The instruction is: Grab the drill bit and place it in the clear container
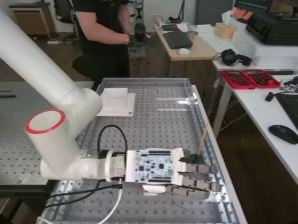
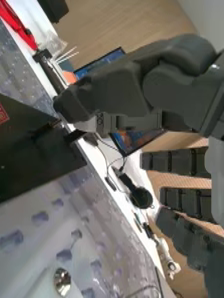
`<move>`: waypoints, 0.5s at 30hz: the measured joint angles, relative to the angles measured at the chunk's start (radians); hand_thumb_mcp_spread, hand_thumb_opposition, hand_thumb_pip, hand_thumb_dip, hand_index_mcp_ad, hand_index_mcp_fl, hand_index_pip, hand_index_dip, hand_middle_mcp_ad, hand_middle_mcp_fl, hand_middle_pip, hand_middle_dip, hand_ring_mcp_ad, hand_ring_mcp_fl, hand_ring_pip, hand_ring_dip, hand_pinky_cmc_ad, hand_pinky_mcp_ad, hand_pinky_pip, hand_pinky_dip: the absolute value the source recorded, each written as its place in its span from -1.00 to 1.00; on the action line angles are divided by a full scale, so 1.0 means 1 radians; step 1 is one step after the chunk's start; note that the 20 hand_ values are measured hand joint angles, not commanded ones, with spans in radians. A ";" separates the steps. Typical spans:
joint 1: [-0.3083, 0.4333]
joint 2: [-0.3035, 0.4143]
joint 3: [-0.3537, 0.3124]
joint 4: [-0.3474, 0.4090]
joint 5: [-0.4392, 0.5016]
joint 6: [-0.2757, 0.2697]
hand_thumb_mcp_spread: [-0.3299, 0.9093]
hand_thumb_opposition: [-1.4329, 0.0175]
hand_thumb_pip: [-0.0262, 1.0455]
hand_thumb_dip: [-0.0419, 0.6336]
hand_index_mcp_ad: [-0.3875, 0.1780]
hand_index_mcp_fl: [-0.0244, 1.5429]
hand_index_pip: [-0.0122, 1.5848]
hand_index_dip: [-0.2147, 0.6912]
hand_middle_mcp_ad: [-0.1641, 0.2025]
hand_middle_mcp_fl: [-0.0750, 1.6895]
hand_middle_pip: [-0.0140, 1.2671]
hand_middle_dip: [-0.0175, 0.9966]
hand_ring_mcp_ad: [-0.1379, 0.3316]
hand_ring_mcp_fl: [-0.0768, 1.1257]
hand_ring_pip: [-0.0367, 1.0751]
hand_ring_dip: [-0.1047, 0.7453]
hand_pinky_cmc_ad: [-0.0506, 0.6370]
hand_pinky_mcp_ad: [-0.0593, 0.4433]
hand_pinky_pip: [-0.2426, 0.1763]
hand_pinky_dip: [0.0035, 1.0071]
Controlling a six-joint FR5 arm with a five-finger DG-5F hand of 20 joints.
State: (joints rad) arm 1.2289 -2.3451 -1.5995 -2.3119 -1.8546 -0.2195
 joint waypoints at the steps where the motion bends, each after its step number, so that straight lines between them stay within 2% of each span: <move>1: 0.000 0.000 -0.002 0.006 0.003 0.004 0.50 -0.34 -0.04 -0.27 -0.38 -0.03 0.47 -0.17 0.30 -0.67 -0.77 -0.66 0.34 -0.77 -0.79 -0.70 0.19 -0.23 -0.21 -0.65; 3: 0.001 0.000 -0.005 0.012 0.006 0.010 0.50 -0.34 -0.04 -0.28 -0.38 0.01 0.43 -0.17 0.30 -0.61 -0.77 -0.66 0.34 -0.77 -0.79 -0.70 0.20 -0.22 -0.20 -0.65; 5: 0.002 0.000 -0.005 0.013 0.006 0.012 0.55 -0.34 -0.20 -0.28 -0.38 0.12 0.35 -0.17 0.30 -0.59 -0.77 -0.66 0.34 -0.76 -0.78 -0.70 0.20 -0.22 -0.21 -0.65; 8: 0.002 0.000 -0.002 0.010 0.003 0.012 0.58 -0.33 -0.20 -0.28 -0.36 0.16 0.28 -0.16 0.31 -0.59 -0.77 -0.66 0.35 -0.74 -0.79 -0.70 0.25 -0.23 -0.20 -0.65; 15: 0.002 0.006 0.003 0.007 -0.001 0.013 0.60 -0.35 -0.21 -0.28 -0.26 0.32 0.05 -0.14 0.30 -0.59 -0.77 -0.66 0.35 -0.74 -0.77 -0.68 0.25 -0.22 -0.21 -0.65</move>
State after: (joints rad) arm 1.2305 -2.3390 -1.5963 -2.3045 -1.8555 -0.2060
